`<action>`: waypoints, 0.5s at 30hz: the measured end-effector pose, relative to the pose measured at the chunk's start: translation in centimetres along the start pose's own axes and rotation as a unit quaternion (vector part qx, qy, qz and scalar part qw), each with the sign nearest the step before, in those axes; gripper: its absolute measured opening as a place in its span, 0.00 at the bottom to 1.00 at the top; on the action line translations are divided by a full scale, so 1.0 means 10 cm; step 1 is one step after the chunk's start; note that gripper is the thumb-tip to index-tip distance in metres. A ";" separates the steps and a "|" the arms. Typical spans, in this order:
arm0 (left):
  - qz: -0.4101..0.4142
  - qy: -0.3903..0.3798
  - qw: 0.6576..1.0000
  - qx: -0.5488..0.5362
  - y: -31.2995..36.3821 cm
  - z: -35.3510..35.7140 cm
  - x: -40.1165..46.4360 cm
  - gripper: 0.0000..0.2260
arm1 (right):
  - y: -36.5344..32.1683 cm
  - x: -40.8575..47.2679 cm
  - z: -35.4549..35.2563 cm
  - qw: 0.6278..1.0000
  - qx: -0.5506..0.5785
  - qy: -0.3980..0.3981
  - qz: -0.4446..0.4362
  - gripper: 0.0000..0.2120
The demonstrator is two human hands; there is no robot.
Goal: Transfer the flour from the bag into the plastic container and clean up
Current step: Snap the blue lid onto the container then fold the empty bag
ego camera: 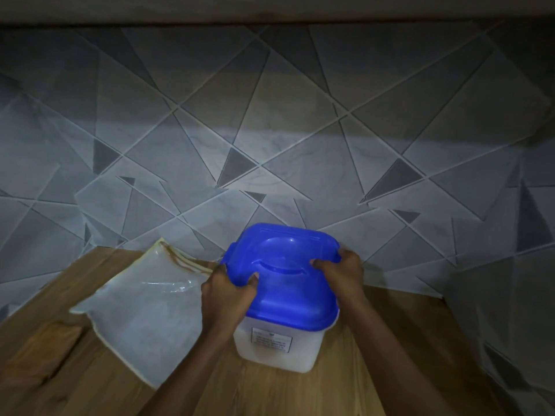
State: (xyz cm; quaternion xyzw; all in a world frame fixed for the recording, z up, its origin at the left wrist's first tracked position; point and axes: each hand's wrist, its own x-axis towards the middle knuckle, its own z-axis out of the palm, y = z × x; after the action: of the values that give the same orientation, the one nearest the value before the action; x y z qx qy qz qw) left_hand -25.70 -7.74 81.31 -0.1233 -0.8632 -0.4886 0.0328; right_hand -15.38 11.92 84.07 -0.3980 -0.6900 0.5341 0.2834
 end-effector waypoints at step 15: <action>0.053 -0.013 0.989 0.137 -0.05 -0.02 0.00 0.25 | 0.22 -0.07 0.14 0.960 -0.263 0.012 -0.096 0.32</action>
State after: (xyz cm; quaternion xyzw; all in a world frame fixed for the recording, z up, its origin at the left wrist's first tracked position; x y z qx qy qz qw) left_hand -25.84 -8.17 81.03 -0.1692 -0.9146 -0.3617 0.0639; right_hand -15.58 10.89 81.59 -0.3962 -0.8377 0.2995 0.2271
